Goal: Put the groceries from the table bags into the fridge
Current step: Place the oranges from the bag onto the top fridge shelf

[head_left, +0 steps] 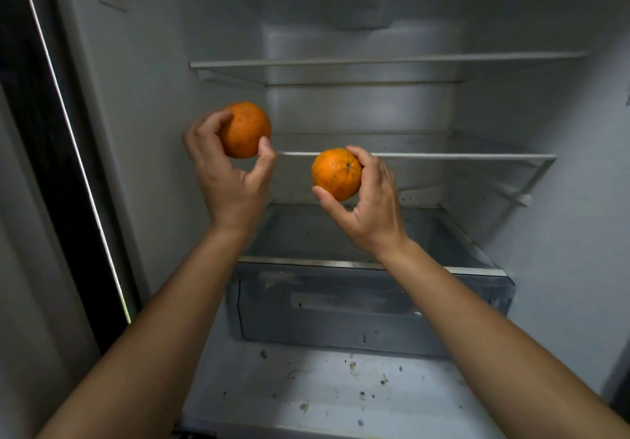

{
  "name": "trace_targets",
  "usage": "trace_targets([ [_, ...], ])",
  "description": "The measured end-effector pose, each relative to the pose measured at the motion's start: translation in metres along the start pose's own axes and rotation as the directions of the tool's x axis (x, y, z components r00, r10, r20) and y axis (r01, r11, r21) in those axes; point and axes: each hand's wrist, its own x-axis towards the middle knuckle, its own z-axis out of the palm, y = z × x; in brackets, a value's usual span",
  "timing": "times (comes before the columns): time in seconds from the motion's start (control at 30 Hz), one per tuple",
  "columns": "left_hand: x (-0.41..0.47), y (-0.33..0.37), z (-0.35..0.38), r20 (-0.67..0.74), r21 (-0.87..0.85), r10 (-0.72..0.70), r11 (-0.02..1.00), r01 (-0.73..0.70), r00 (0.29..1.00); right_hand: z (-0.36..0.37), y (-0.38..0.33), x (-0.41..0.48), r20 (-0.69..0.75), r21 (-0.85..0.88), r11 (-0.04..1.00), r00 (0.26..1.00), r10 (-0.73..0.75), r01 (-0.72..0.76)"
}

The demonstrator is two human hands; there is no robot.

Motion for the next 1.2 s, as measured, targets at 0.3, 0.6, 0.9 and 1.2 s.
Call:
trace_targets([
  [0.3,0.041,-0.004,0.018,0.055,0.059,-0.042,0.997,0.039,0.998,-0.003,-0.021,0.06,-0.166,-0.049,0.99,0.976,-0.141,0.134],
  [0.6,0.111,0.012,0.027,-0.034,0.04,0.008,0.999,-0.007,0.999,-0.027,-0.041,0.173,0.082,-0.114,0.991,0.993,0.085,-0.076],
  [0.9,0.158,0.0,0.043,0.254,0.335,-0.164,0.939,0.072,0.953,-0.014,-0.059,0.244,0.49,-0.133,0.955,0.82,0.296,-0.265],
  [1.2,0.161,-0.01,0.046,0.368,0.479,-0.15,0.876,-0.049,0.918,0.011,-0.057,0.243,0.521,-0.168,0.955,0.8,0.296,-0.244],
])
